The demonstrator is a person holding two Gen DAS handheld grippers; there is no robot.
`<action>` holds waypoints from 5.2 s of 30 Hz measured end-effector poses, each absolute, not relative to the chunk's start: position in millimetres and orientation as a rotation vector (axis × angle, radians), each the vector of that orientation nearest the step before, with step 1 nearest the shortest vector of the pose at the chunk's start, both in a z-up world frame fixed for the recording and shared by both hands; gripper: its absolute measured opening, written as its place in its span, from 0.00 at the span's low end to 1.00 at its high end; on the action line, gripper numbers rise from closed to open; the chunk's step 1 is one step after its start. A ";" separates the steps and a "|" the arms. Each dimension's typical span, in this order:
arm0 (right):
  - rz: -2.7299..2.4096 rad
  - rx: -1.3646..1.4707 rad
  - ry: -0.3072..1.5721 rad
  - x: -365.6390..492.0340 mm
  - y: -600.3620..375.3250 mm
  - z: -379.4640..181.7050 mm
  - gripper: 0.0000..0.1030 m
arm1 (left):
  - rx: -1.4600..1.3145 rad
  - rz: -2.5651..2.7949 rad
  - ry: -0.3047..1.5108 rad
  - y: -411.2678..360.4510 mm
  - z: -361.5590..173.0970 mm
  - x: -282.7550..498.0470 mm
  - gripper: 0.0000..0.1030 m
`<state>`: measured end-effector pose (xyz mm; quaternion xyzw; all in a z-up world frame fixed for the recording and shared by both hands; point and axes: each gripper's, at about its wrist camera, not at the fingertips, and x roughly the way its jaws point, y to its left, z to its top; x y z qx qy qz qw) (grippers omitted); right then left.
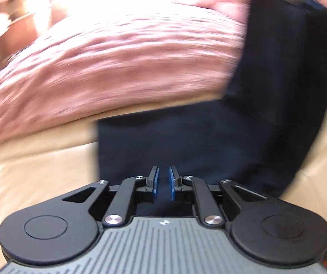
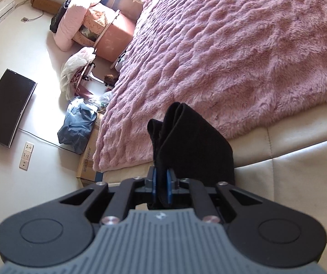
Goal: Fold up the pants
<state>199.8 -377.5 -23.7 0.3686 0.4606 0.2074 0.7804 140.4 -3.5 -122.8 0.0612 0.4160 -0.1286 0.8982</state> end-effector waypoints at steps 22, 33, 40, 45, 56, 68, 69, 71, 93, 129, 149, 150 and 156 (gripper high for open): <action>0.485 0.643 1.305 263.6 -115.9 -143.2 0.17 | -0.422 -0.281 1.022 129.5 -177.2 164.9 0.13; 0.402 0.364 1.126 240.5 -164.4 -106.9 0.23 | -0.634 -0.323 0.894 147.4 -132.7 177.6 0.29; 0.371 0.133 1.057 172.2 -190.8 -123.4 0.12 | -0.262 -0.344 0.899 67.2 -122.4 178.2 0.24; 0.340 -0.014 1.035 133.0 -185.5 -153.2 0.13 | -0.154 -0.254 0.984 56.0 -152.6 173.6 0.15; 0.357 -0.043 1.045 110.9 -194.9 -170.5 0.10 | -0.165 -0.204 1.009 69.8 -150.5 167.4 0.12; 0.271 0.028 0.898 208.8 -221.1 -147.4 0.11 | -0.163 -0.274 0.892 44.0 -131.7 238.9 0.17; 0.272 0.033 0.894 216.6 -221.8 -149.0 0.11 | -0.170 -0.268 0.893 43.9 -137.3 245.1 0.17; 0.270 0.032 0.894 233.2 -220.4 -153.8 0.11 | -0.187 -0.249 0.903 43.7 -146.6 255.7 0.17; 0.243 0.306 0.941 231.3 -253.6 -168.6 0.51 | -0.396 -0.222 0.879 94.5 -146.8 230.9 0.68; 0.314 0.812 1.069 189.8 -285.8 -231.7 0.30 | -0.703 -0.367 1.013 118.7 -212.9 230.1 0.49; 0.284 0.672 1.112 199.8 -269.4 -202.5 0.16 | -0.422 -0.258 1.007 85.3 -172.3 219.7 0.23; 0.283 0.688 1.110 199.4 -271.3 -200.8 0.16 | -0.428 -0.259 1.003 86.0 -169.7 218.5 0.21; 0.309 0.661 1.071 192.1 -262.3 -173.7 0.16 | -0.402 -0.260 0.967 84.5 -147.5 208.3 0.17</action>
